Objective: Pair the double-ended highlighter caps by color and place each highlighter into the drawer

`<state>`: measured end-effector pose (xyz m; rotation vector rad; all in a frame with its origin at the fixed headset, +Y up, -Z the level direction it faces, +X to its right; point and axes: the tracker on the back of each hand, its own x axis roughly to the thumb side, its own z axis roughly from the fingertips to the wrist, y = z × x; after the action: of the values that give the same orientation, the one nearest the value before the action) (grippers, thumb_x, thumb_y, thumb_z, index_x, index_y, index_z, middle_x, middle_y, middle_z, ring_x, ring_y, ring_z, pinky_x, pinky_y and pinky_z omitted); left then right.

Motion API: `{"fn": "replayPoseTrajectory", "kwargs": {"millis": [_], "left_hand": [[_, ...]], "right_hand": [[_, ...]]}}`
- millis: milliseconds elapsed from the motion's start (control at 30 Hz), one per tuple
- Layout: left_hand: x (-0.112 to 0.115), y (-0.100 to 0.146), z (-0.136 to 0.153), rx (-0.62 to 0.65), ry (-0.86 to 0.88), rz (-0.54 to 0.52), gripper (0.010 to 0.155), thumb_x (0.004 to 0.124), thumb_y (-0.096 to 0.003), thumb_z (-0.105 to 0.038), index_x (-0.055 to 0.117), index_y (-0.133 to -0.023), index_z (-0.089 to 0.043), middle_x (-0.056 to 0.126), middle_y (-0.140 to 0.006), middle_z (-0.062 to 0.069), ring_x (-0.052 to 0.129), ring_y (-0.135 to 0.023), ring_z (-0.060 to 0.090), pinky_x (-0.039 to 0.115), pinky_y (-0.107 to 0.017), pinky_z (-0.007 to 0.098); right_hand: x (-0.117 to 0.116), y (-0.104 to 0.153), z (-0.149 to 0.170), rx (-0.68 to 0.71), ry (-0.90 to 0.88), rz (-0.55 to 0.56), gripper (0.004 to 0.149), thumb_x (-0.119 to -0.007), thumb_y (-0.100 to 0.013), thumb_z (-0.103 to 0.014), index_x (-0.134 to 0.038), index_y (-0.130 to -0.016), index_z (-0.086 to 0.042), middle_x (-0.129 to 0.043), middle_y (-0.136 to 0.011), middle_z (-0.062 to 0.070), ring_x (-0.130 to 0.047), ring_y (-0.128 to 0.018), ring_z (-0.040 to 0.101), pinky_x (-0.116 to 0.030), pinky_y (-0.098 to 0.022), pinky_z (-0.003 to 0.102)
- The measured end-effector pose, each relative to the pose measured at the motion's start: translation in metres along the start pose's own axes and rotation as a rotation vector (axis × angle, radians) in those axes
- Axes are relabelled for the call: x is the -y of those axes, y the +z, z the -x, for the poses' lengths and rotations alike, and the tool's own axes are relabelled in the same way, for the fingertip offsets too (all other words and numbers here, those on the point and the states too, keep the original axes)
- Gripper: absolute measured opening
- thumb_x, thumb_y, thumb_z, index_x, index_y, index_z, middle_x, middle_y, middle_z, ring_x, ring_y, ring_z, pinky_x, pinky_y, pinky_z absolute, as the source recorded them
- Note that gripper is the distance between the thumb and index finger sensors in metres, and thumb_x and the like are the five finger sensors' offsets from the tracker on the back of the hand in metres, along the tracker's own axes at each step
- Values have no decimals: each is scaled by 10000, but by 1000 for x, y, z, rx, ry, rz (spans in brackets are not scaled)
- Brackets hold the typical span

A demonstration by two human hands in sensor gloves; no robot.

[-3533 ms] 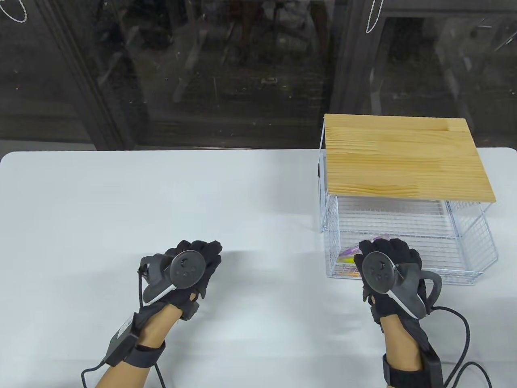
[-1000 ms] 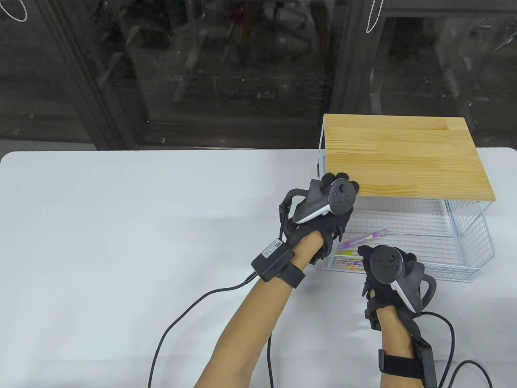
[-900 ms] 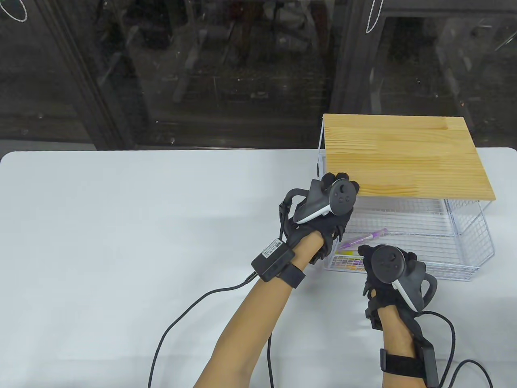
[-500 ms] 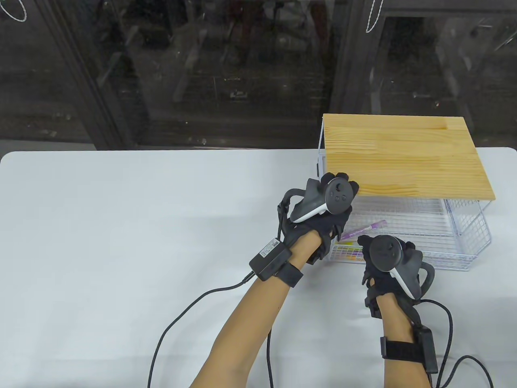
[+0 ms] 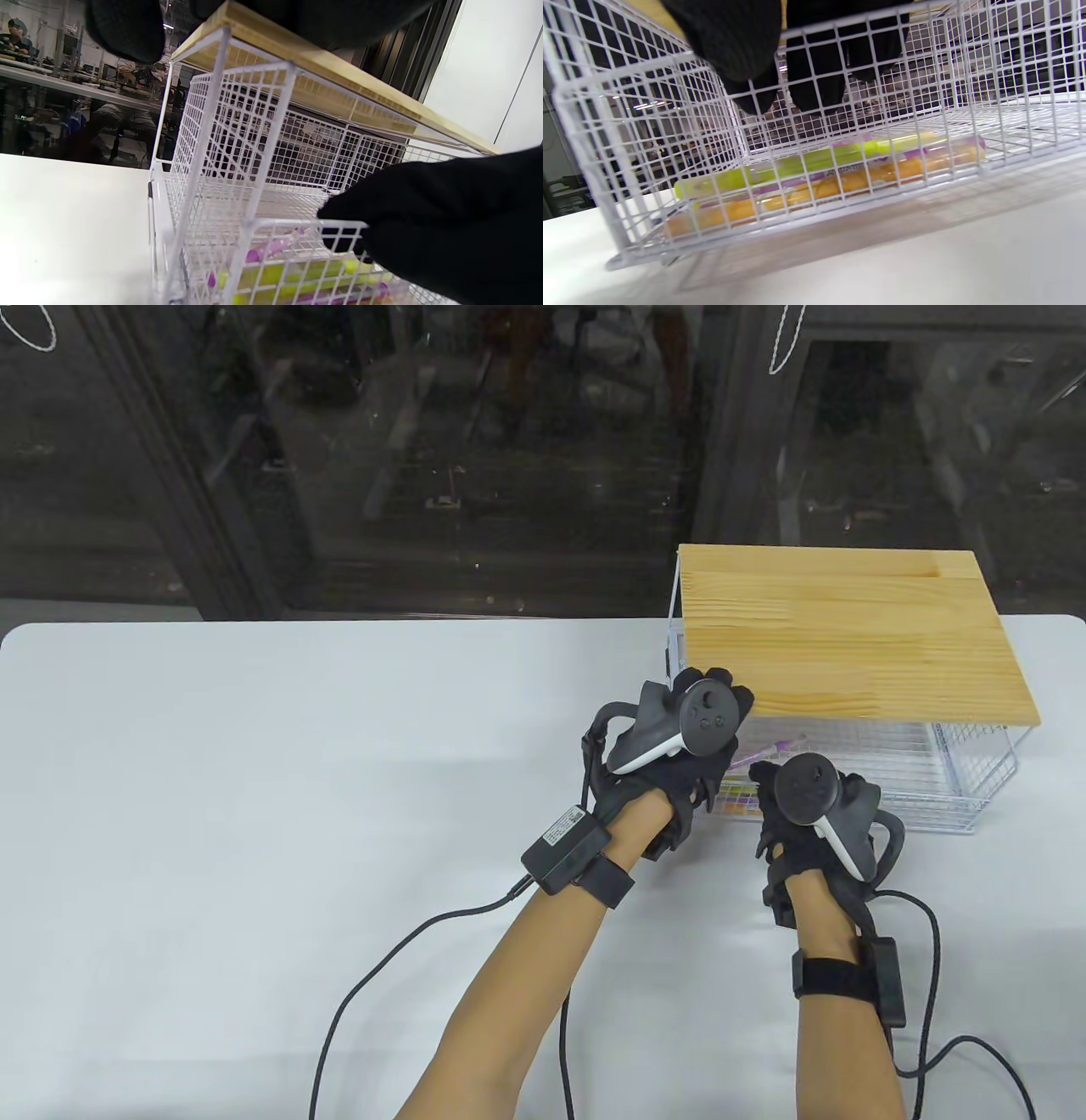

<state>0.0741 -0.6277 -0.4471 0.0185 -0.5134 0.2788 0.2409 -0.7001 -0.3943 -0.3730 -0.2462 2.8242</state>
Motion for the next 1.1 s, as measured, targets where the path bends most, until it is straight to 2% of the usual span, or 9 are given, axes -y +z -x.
{"fn": "replayPoseTrajectory", "kwargs": {"millis": [333, 600, 633, 733, 833, 967, 1100], "left_hand": [[0, 0, 0, 4, 0, -5, 612, 657, -438, -413, 602, -1045, -360, 540, -1172, -77, 438, -1087, 285, 698, -657, 573], [0, 0, 2, 5, 3, -6, 610, 661, -436, -415, 606, -1042, -371, 545, -1170, -92, 443, -1089, 275, 700, -654, 576], [0, 0, 1, 3, 1, -4, 609, 660, -437, -413, 603, -1042, -372, 542, -1171, -90, 440, -1090, 275, 695, -657, 576], [0, 1, 1, 8, -14, -13, 609, 659, -436, -416, 601, -1041, -373, 545, -1169, -93, 447, -1088, 278, 701, -653, 575], [1, 1, 1, 10, -7, -16, 609, 659, -436, -415, 603, -1041, -372, 546, -1169, -90, 445, -1087, 278, 699, -654, 574], [0, 0, 1, 0, -10, -6, 608, 657, -438, -416, 597, -1042, -373, 539, -1171, -93, 441, -1090, 273, 693, -658, 575], [-1, 0, 2, -5, -4, -1, 605, 658, -437, -418, 603, -1038, -382, 545, -1169, -103, 444, -1092, 264, 689, -660, 578]], "right_hand": [[-6, -23, -2, -31, -11, -3, 432, -750, -471, -345, -966, -807, -509, -913, -981, -21, -744, -947, 370, -413, -657, 588], [-15, -32, -2, -50, -32, 64, 434, -745, -478, -371, -940, -830, -533, -884, -1018, -37, -709, -980, 357, -392, -675, 560], [-17, -33, -3, -55, -27, 77, 438, -737, -480, -379, -926, -839, -544, -868, -1028, -86, -694, -988, 356, -388, -679, 554], [-20, -32, -2, -37, -10, 100, 455, -717, -475, -371, -904, -843, -563, -850, -1031, -86, -674, -984, 379, -389, -677, 554], [-21, -30, -1, -27, -23, 98, 448, -718, -487, -377, -896, -858, -553, -845, -1041, -45, -675, -993, 353, -381, -678, 556], [-18, -32, -1, -26, -71, 27, 439, -757, -492, -405, -869, -907, -496, -807, -1076, -39, -606, -1023, 368, -340, -690, 578], [-9, -21, -6, 26, -24, 73, 527, -781, -460, -454, -749, -986, -443, -754, -1100, -8, -540, -1033, 392, -411, -695, 593]]}}
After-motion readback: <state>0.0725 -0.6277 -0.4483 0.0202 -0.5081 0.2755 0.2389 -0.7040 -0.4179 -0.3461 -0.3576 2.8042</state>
